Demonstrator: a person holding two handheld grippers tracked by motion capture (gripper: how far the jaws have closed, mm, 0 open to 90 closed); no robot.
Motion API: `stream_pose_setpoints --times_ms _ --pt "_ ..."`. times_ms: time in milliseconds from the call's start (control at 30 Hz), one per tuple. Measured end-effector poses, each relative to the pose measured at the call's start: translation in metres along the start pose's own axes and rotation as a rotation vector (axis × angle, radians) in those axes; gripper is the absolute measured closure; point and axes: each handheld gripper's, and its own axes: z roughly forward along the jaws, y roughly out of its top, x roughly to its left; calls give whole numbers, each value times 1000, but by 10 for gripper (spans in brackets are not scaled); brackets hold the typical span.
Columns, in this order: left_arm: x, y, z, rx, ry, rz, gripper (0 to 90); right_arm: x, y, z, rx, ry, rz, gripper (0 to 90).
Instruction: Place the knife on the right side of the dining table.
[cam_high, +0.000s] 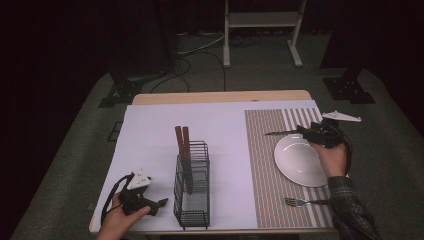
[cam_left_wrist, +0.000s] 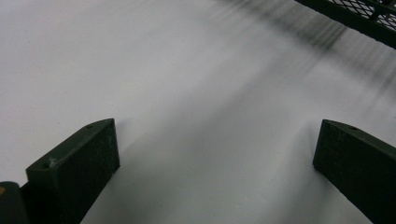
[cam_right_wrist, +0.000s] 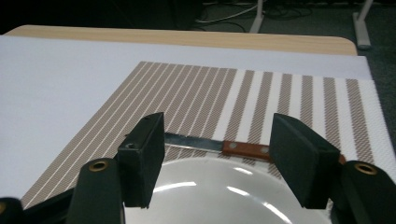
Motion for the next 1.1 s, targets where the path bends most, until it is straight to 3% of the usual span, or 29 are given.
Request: stream_pose_setpoints --times_ms 467,767,1100 --pt "0 0 0 2 0 1 0 33 -23 -24 24 88 -77 286" --pt "0 0 0 2 0 1 0 56 -35 -30 49 175 -118 269" --pt "0 0 0 0 0 0 0 101 -52 -33 104 296 -221 262"
